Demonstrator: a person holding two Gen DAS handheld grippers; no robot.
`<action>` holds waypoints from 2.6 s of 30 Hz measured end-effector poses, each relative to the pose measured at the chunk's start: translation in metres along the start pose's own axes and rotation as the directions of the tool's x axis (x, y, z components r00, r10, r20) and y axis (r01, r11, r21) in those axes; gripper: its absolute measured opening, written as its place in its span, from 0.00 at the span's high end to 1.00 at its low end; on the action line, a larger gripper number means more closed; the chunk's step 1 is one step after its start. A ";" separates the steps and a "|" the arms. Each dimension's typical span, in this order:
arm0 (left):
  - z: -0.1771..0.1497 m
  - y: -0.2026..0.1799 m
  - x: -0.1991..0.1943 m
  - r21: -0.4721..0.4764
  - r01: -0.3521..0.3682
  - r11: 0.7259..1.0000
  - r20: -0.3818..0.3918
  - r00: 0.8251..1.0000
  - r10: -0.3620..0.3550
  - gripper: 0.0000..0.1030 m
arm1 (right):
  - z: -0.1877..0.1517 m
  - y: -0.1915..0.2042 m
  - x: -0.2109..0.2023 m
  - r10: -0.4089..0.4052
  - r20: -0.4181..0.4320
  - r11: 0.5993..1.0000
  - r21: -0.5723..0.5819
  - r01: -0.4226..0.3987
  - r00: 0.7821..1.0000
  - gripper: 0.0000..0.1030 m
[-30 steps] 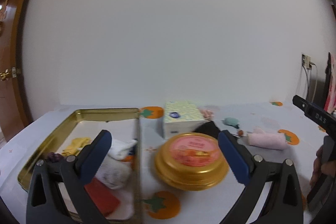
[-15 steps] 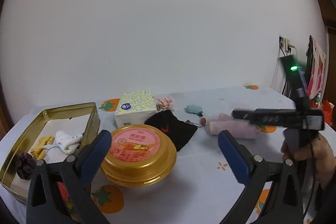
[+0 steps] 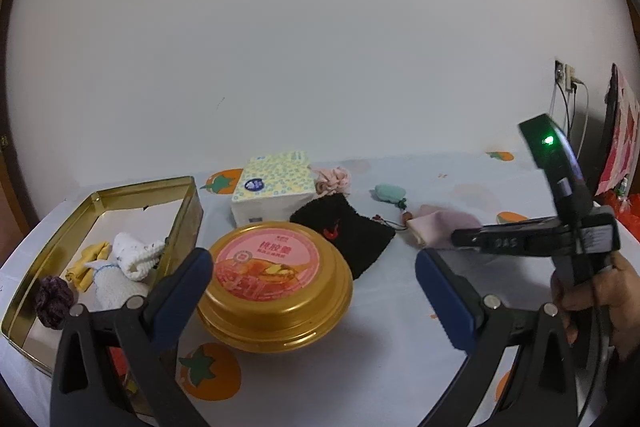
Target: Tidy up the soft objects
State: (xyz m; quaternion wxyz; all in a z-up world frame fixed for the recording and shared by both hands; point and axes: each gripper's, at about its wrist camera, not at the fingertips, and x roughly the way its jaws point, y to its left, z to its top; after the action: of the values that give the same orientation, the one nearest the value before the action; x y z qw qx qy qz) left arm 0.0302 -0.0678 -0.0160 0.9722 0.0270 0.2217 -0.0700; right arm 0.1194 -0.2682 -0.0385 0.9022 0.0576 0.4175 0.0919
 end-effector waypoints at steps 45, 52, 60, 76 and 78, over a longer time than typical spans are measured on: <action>0.057 -0.119 0.137 -0.098 0.352 0.931 -0.104 0.927 -0.361 0.75 | 0.011 -0.080 -0.096 -0.304 0.479 0.928 0.344 0.142 0.824 0.83; 0.043 -0.094 0.065 -0.004 0.437 0.899 0.042 0.899 -0.437 0.75 | 0.007 -0.063 -0.095 -0.302 0.504 0.945 0.273 0.183 0.809 0.83; 0.034 -0.066 0.050 0.002 0.428 0.904 0.053 0.903 -0.427 0.75 | -0.001 -0.050 -0.095 -0.319 0.501 0.940 0.274 0.203 0.805 0.83; 0.025 -0.063 0.027 0.079 0.375 0.924 0.050 0.924 -0.379 0.75 | -0.020 -0.001 -0.096 -0.299 0.504 0.951 0.232 0.206 0.810 0.83; 0.025 -0.060 0.025 0.080 0.380 0.921 0.052 0.922 -0.385 0.75 | -0.022 -0.002 -0.099 -0.299 0.509 0.950 0.240 0.201 0.807 0.83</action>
State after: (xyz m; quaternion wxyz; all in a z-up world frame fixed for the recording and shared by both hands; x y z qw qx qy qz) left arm 0.0545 -0.1328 -0.0053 0.9452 0.0142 0.1876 -0.2668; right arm 0.0396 -0.2903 0.0203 0.9784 0.1041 0.1572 -0.0848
